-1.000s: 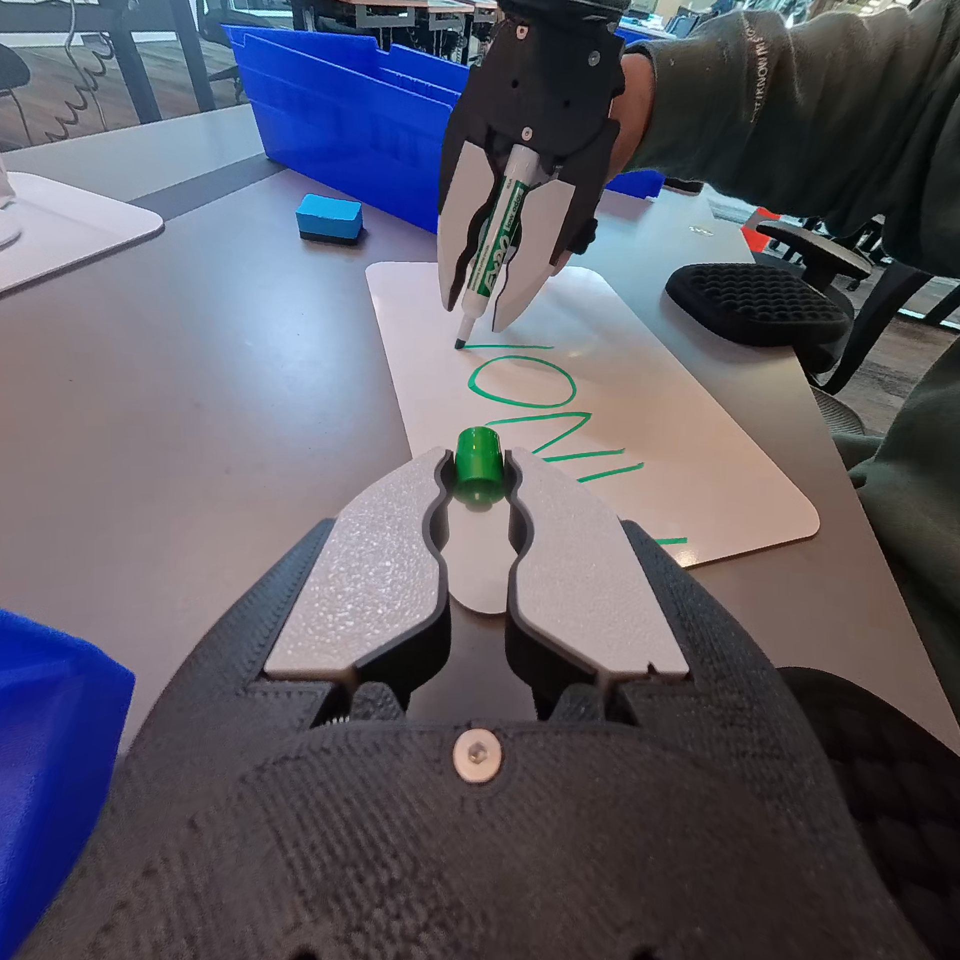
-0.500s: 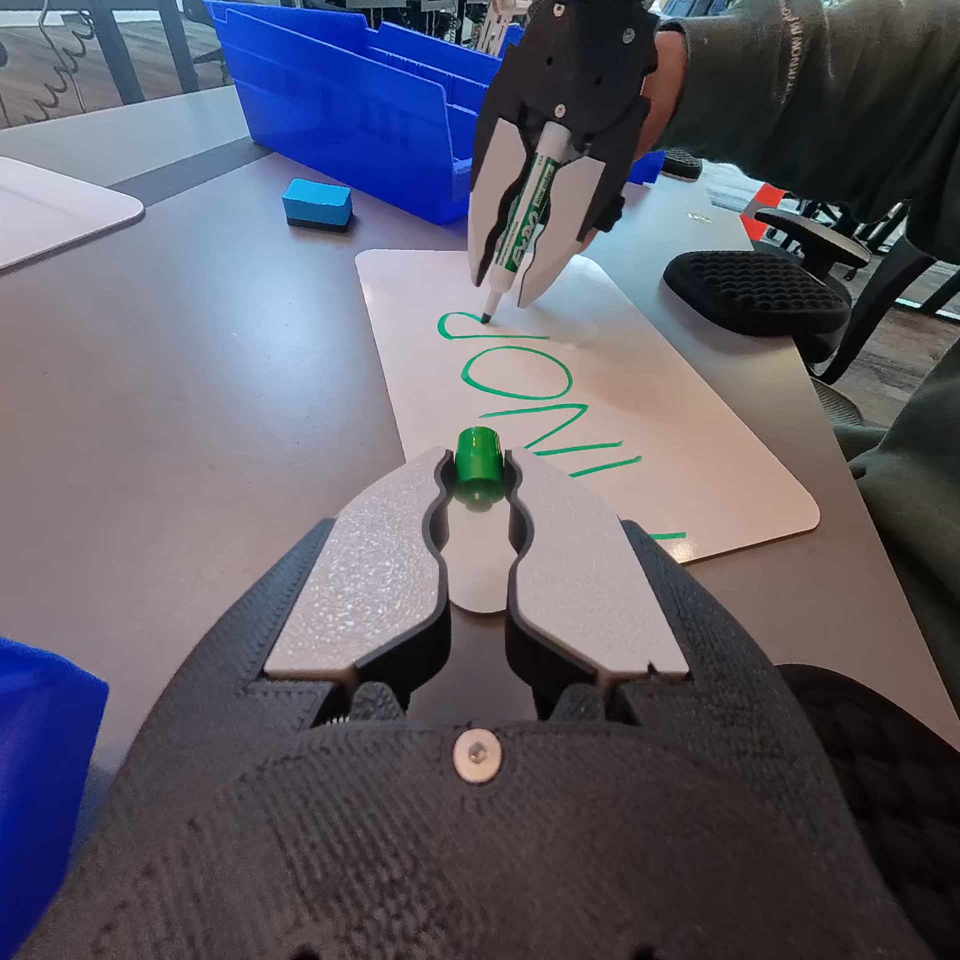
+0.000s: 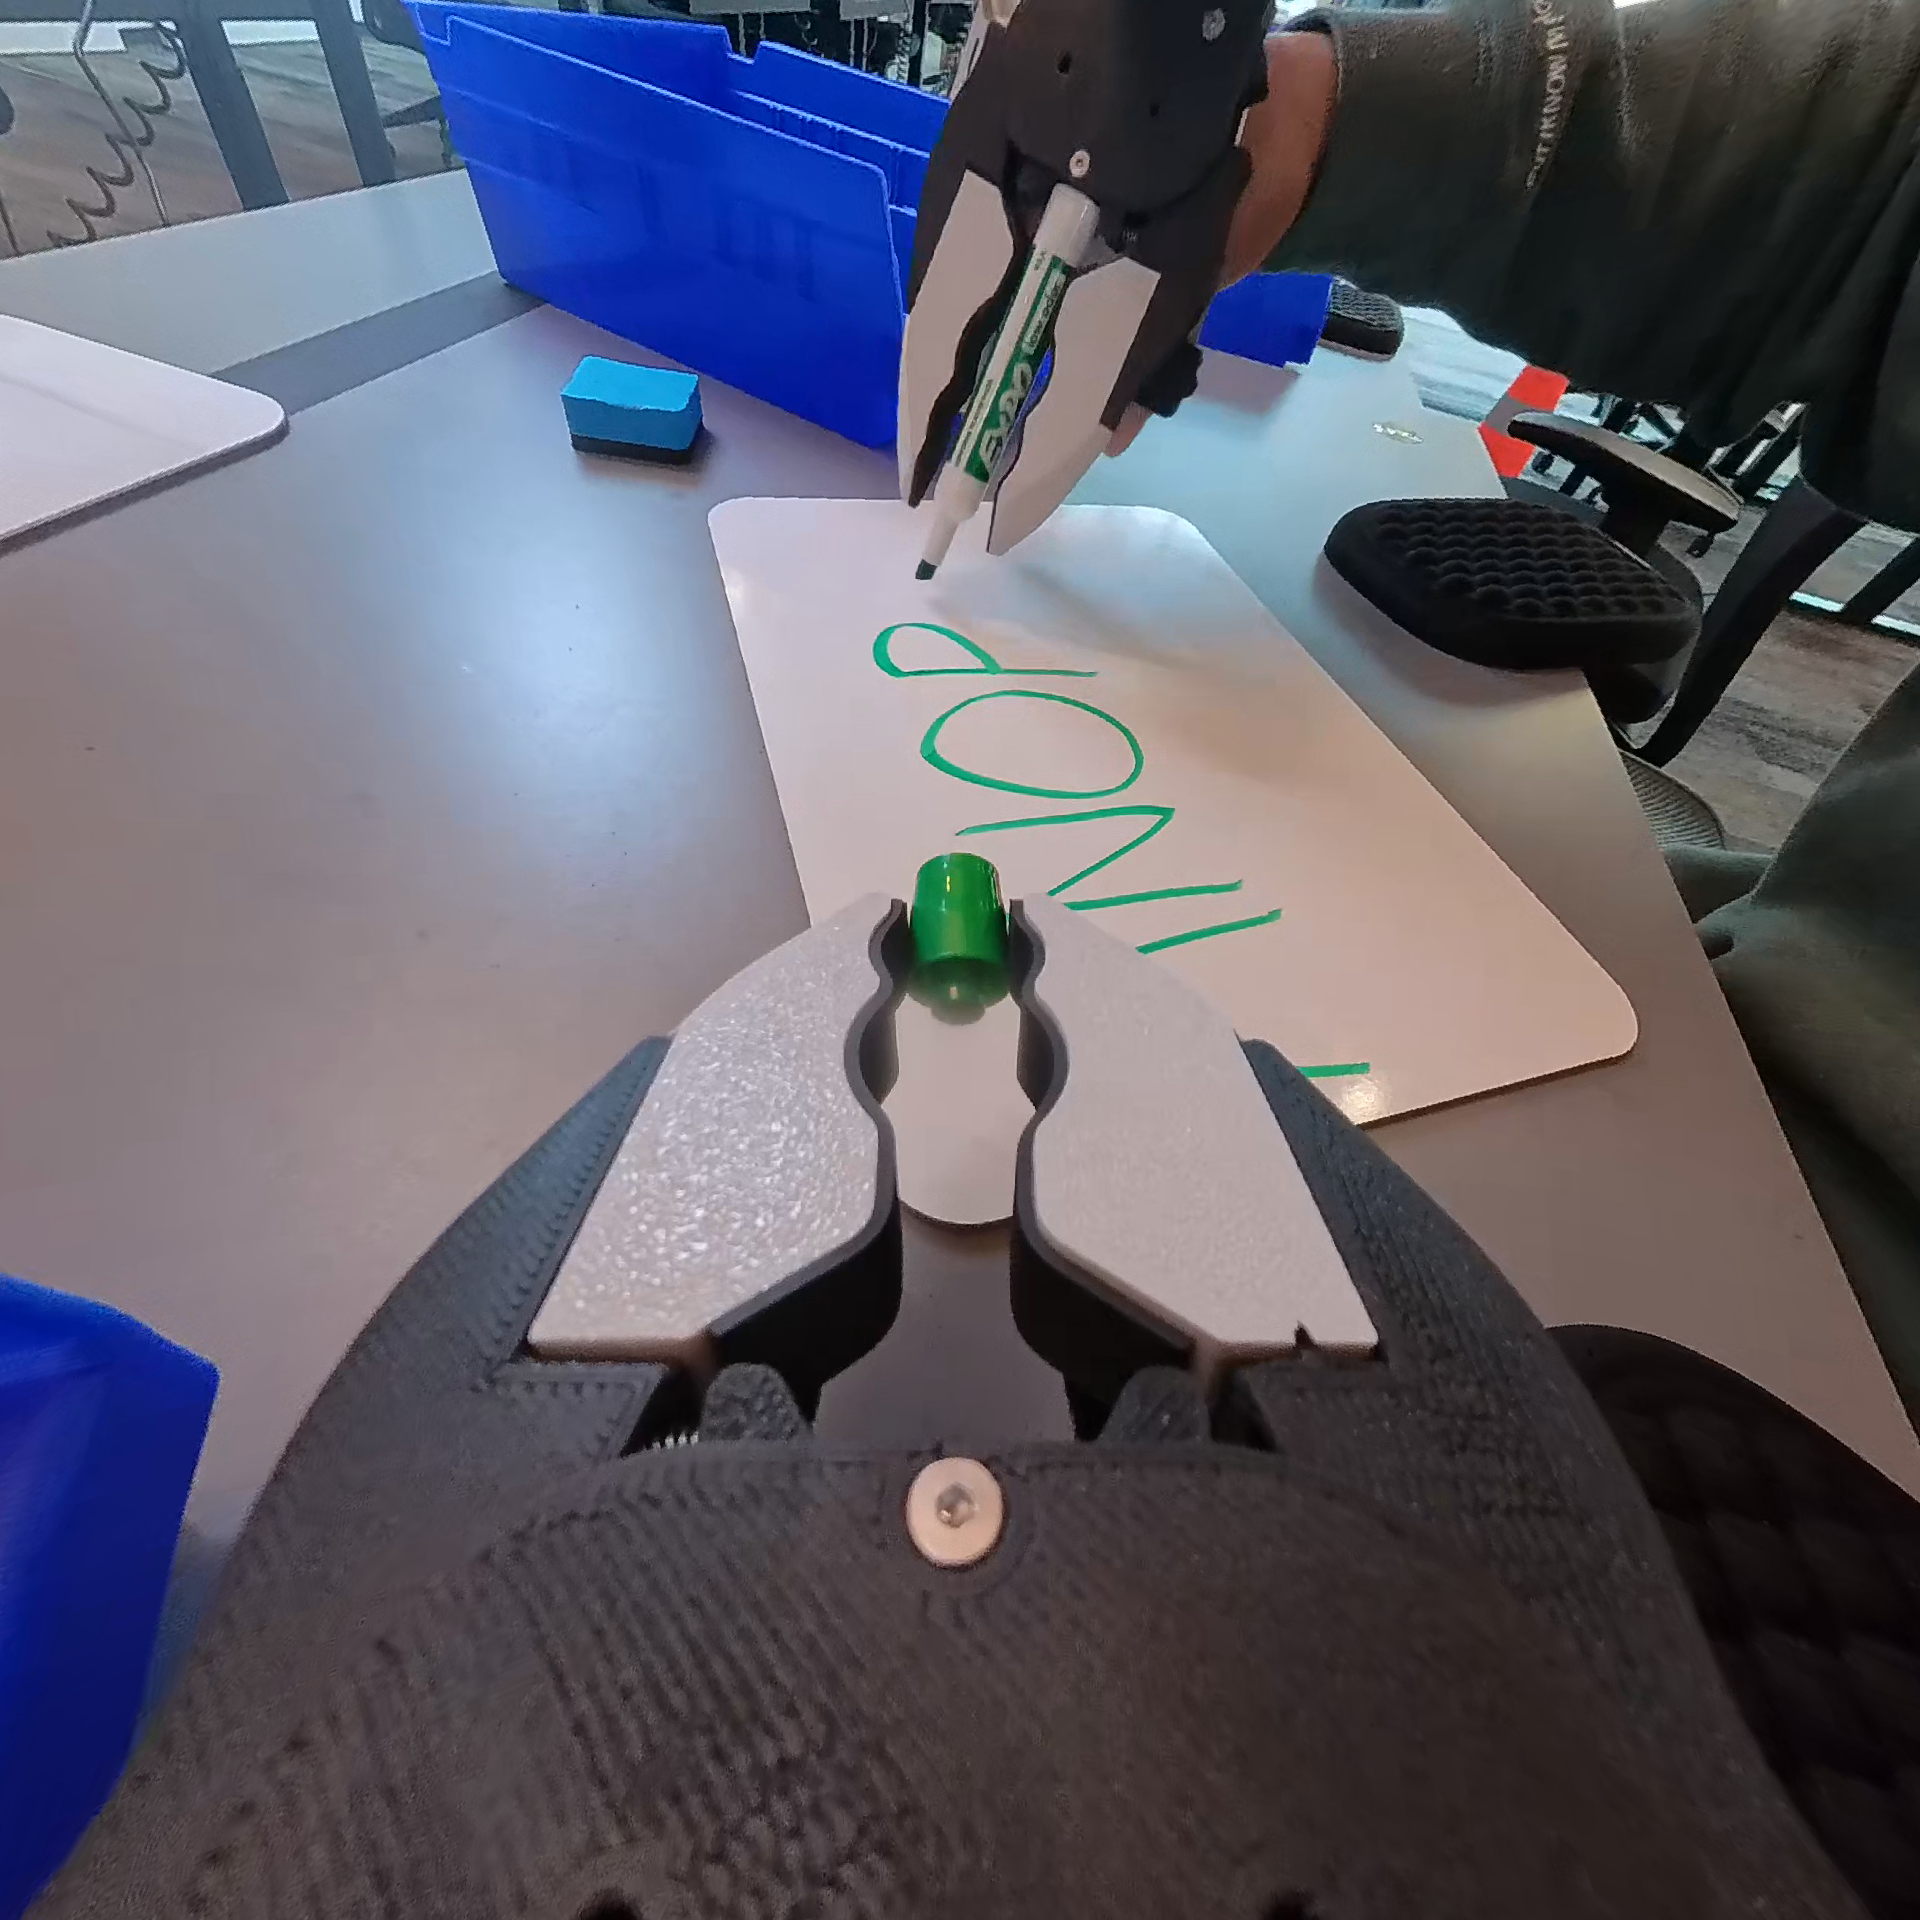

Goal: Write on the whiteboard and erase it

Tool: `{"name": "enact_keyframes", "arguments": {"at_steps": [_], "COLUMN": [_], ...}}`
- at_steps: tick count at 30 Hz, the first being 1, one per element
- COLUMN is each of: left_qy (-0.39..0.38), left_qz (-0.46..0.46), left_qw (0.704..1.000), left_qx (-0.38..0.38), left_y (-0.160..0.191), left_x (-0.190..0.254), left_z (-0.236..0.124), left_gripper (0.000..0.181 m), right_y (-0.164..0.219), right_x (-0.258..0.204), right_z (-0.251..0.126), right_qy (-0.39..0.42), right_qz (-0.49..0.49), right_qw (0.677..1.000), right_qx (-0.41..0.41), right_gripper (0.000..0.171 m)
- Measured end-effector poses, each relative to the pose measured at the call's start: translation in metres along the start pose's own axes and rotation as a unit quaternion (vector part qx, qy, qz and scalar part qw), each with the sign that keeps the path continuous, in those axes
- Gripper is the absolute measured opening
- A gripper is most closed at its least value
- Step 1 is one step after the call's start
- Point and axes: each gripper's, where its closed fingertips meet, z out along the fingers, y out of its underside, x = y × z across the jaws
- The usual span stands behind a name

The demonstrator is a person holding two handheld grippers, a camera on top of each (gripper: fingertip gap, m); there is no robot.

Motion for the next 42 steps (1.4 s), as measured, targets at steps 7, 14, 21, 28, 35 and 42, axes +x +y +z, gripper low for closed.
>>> {"name": "enact_keyframes", "arguments": {"at_steps": [7,14,21,28,35,42], "left_qy": [-0.001,0.000,0.001,0.001,0.002,0.005], "left_qz": [-0.005,-0.006,-0.007,-0.008,-0.004,-0.004], "left_qw": [1.000,1.000,1.000,1.000,1.000,1.000], "left_qx": [-0.003,-0.003,-0.004,-0.007,-0.008,-0.010], "left_y": [0.003,0.003,0.004,0.005,0.005,0.006], "left_x": [-0.002,-0.002,-0.002,-0.002,-0.001,0.001], "left_z": [0.001,0.001,0.001,0.002,0.003,0.004], "left_gripper": [0.018,0.018,0.018,0.018,0.018,0.018], "right_y": [-0.004,-0.003,-0.008,0.015,0.039,0.015], "right_x": [0.007,0.015,-0.004,-0.040,-0.015,0.019], "right_z": [0.010,0.012,0.012,-0.003,-0.010,0.005], "right_qy": [0.002,0.003,-0.019,-0.038,-0.007,0.005], "right_qz": [-0.010,-0.005,-0.023,-0.040,-0.013,-0.015], "right_qw": [1.000,1.000,0.999,0.998,0.998,0.999], "right_qx": [-0.004,-0.011,-0.020,-0.043,-0.060,-0.037], "right_gripper": [0.034,0.034,0.033,0.034,0.034,0.033]}}
